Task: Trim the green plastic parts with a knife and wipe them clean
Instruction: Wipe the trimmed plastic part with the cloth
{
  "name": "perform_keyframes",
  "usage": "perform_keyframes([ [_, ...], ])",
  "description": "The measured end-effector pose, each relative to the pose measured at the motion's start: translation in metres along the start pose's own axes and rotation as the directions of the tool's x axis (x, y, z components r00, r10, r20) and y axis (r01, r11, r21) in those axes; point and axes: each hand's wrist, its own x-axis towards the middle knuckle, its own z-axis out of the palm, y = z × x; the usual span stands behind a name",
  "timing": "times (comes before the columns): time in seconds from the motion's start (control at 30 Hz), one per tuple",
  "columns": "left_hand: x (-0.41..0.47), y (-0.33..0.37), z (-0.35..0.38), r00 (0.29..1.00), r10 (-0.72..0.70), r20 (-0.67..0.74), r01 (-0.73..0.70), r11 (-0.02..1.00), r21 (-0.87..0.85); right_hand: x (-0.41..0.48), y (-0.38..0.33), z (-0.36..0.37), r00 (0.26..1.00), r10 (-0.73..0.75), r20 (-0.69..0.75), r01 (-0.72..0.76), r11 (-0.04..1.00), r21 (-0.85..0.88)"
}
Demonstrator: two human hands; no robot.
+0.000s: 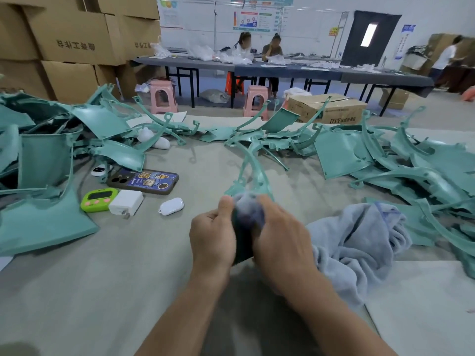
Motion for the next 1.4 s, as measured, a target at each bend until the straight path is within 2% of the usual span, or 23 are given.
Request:
perform_keyframes([
  [0.1, -0.003, -0.002, 0.003, 0.995, 0.096, -0.019, -0.094, 0.993, 0.076, 0.015, 0.026, -0.006, 0.954, 0.271, -0.132, -0.277, 0.96, -0.036],
  [0.2, 0.004, -0.001, -0.001, 0.991, -0.015, -0.132, -0.006, 0.987, -0.159, 0.024, 0.051, -0.03, 0.859, 0.453, -0.239, -0.464, 0.886, 0.011],
  [0.23, 0.007, 0.001, -0.005, 0.987, -0.057, -0.153, 0.021, 0.973, -0.23, 0.025, 0.058, -0.036, 0.844, 0.471, -0.257, -0.473, 0.879, 0.056],
  [0.3, 0.013, 0.002, -0.008, 0.977, -0.062, -0.202, 0.014, 0.973, -0.23, 0.02, 0.058, -0.043, 0.871, 0.374, -0.32, -0.365, 0.927, 0.088],
  [0.37, 0.013, 0.001, -0.01, 0.963, 0.036, -0.268, -0.07, 0.99, -0.119, 0.009, 0.043, -0.041, 0.921, 0.106, -0.374, -0.095, 0.994, 0.048],
  [0.4, 0.01, 0.002, -0.008, 0.957, 0.12, -0.265, -0.14, 0.989, -0.055, 0.003, 0.032, -0.037, 0.942, 0.015, -0.335, 0.016, 0.996, 0.089],
  [0.43, 0.005, 0.0, -0.007, 0.956, 0.218, -0.197, -0.223, 0.975, -0.004, -0.002, 0.019, -0.03, 0.975, -0.005, -0.22, 0.049, 0.979, 0.198],
  [0.47, -0.001, -0.001, -0.004, 0.95, 0.301, -0.078, -0.302, 0.953, 0.0, -0.007, 0.005, -0.023, 0.998, 0.03, -0.061, -0.007, 0.935, 0.353],
  [0.5, -0.009, -0.002, -0.001, 0.938, 0.34, 0.072, -0.338, 0.94, -0.036, -0.011, -0.006, -0.016, 0.99, 0.1, 0.103, -0.139, 0.842, 0.522],
  [0.53, -0.017, -0.003, 0.002, 0.913, 0.338, 0.227, -0.337, 0.94, -0.044, -0.012, -0.011, -0.01, 0.957, 0.187, 0.221, -0.288, 0.687, 0.667],
  [0.6, -0.024, -0.004, 0.001, 0.847, 0.303, 0.437, -0.366, 0.929, 0.065, -0.006, -0.007, -0.004, 0.857, 0.368, 0.361, -0.476, 0.295, 0.828],
  [0.63, -0.025, -0.005, 0.0, 0.824, 0.321, 0.467, -0.412, 0.905, 0.103, -0.001, 0.0, -0.006, 0.79, 0.451, 0.415, -0.509, 0.104, 0.855],
  [0.67, -0.024, -0.004, -0.001, 0.811, 0.375, 0.45, -0.474, 0.871, 0.13, 0.003, 0.007, -0.011, 0.735, 0.51, 0.446, -0.501, -0.036, 0.865],
  [0.7, -0.022, -0.002, -0.003, 0.811, 0.441, 0.384, -0.532, 0.829, 0.171, 0.007, 0.015, -0.016, 0.702, 0.548, 0.454, -0.485, -0.099, 0.869],
  [0.77, -0.019, 0.002, -0.003, 0.828, 0.506, 0.243, -0.559, 0.782, 0.276, 0.01, 0.03, -0.03, 0.691, 0.555, 0.463, -0.483, -0.122, 0.867],
  [0.8, -0.019, 0.004, -0.002, 0.854, 0.471, 0.222, -0.519, 0.805, 0.287, 0.009, 0.035, -0.037, 0.702, 0.538, 0.467, -0.497, -0.101, 0.862],
  [0.87, -0.024, 0.008, -0.001, 0.88, 0.33, 0.341, -0.381, 0.92, 0.092, 0.002, 0.042, -0.055, 0.728, 0.49, 0.479, -0.538, -0.024, 0.842],
  [0.93, -0.034, 0.015, 0.004, 0.832, 0.315, 0.458, -0.286, 0.949, -0.132, -0.009, 0.05, -0.077, 0.763, 0.441, 0.473, -0.545, 0.045, 0.837],
  [1.07, -0.068, 0.043, 0.021, 0.816, 0.286, 0.503, -0.184, 0.953, -0.243, -0.048, 0.067, -0.129, 0.801, 0.357, 0.481, -0.551, 0.124, 0.825],
  [1.1, -0.08, 0.051, 0.027, 0.79, 0.245, 0.562, -0.132, 0.963, -0.235, -0.062, 0.071, -0.144, 0.8, 0.367, 0.474, -0.55, 0.134, 0.824],
  [1.2, -0.128, 0.064, 0.043, 0.627, 0.137, 0.767, 0.008, 0.983, -0.182, -0.117, 0.088, -0.178, 0.765, 0.475, 0.435, -0.536, 0.094, 0.839],
  [1.3, -0.187, 0.055, 0.06, 0.466, 0.071, 0.882, 0.111, 0.984, -0.138, -0.188, 0.107, -0.202, 0.683, 0.6, 0.417, -0.493, -0.043, 0.869],
  [1.4, -0.258, 0.036, 0.078, 0.241, -0.037, 0.97, 0.189, 0.982, -0.01, -0.271, 0.125, -0.217, 0.605, 0.666, 0.437, -0.392, -0.228, 0.891],
])
